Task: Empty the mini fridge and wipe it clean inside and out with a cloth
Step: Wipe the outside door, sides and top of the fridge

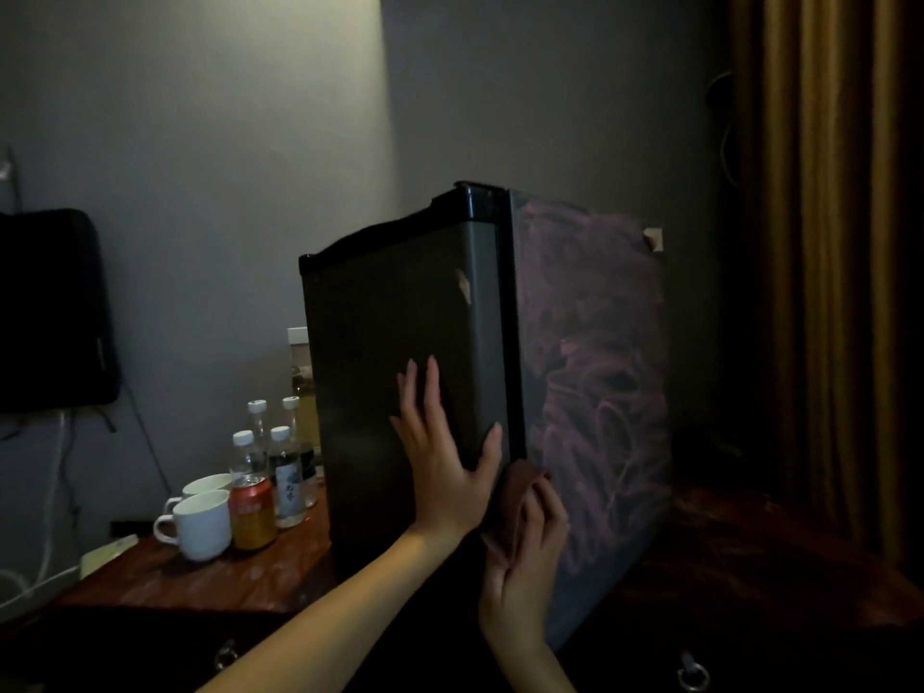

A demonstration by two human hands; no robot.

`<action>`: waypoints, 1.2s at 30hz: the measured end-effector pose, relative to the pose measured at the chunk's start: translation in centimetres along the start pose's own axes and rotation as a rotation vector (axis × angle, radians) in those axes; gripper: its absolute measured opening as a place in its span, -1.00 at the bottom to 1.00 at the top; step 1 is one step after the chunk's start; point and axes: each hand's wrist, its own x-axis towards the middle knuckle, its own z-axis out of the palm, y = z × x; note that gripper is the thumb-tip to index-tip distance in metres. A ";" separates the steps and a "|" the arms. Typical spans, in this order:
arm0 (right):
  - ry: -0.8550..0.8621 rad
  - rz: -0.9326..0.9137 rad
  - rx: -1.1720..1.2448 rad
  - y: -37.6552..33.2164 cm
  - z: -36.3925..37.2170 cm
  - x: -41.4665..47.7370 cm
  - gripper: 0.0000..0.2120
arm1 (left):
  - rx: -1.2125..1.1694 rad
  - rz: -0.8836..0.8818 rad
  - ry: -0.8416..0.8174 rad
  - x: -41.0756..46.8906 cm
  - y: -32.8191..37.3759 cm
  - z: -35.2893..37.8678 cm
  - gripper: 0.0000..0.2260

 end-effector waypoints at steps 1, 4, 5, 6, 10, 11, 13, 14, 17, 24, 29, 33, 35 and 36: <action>0.018 -0.028 -0.006 0.3 0.2 0.1 -0.51 | -0.018 0.013 0.009 0.0 -0.2 0.1 -0.29; 0.054 -0.101 -0.044 0.6 0.6 0.2 -0.54 | -0.029 0.044 0.013 0.4 -0.8 0.1 -0.27; 0.061 -0.107 -0.061 0.7 0.7 0.2 -0.52 | -0.021 0.054 0.006 0.4 -1.1 0.1 -0.27; 0.063 -0.109 -0.080 0.8 0.8 0.2 -0.51 | -0.016 0.063 0.000 0.5 -1.3 0.2 -0.27; 0.040 -0.094 -0.152 1.4 1.9 0.3 -0.50 | -0.059 0.058 -0.017 1.2 -2.8 0.5 -0.27; 0.044 -0.092 -0.155 1.6 2.4 0.4 -0.49 | -0.070 0.054 -0.017 1.3 -3.3 0.6 -0.27; 0.057 -0.086 -0.161 2.1 3.3 0.6 -0.49 | -0.090 0.048 -0.020 1.8 -4.4 0.9 -0.27; 0.059 -0.084 -0.169 2.4 3.8 0.8 -0.49 | -0.101 0.045 -0.025 2.1 -4.9 1.0 -0.27; 0.064 -0.073 -0.214 3.0 5.3 1.0 -0.49 | -0.123 0.032 -0.039 2.8 -6.3 1.0 -0.30; 0.067 -0.117 -0.326 4.1 9.2 1.1 -0.51 | -0.118 0.045 -0.072 4.5 -10.4 0.6 -0.27; 0.063 -0.127 -0.365 4.7 12.1 1.1 -0.47 | -0.074 0.061 -0.082 5.6 -13.9 0.2 -0.28; 0.047 -0.151 -0.436 6.1 14.9 0.8 -0.48 | -0.032 0.091 -0.102 6.6 -16.7 -0.4 -0.33; 0.038 -0.137 -0.457 6.5 16.1 0.7 -0.49 | -0.006 0.102 -0.111 7.0 -17.9 -0.7 -0.34; 0.035 -0.131 -0.465 6.7 16.6 0.6 -0.50 | 0.008 0.100 -0.123 7.2 -18.4 -0.9 -0.36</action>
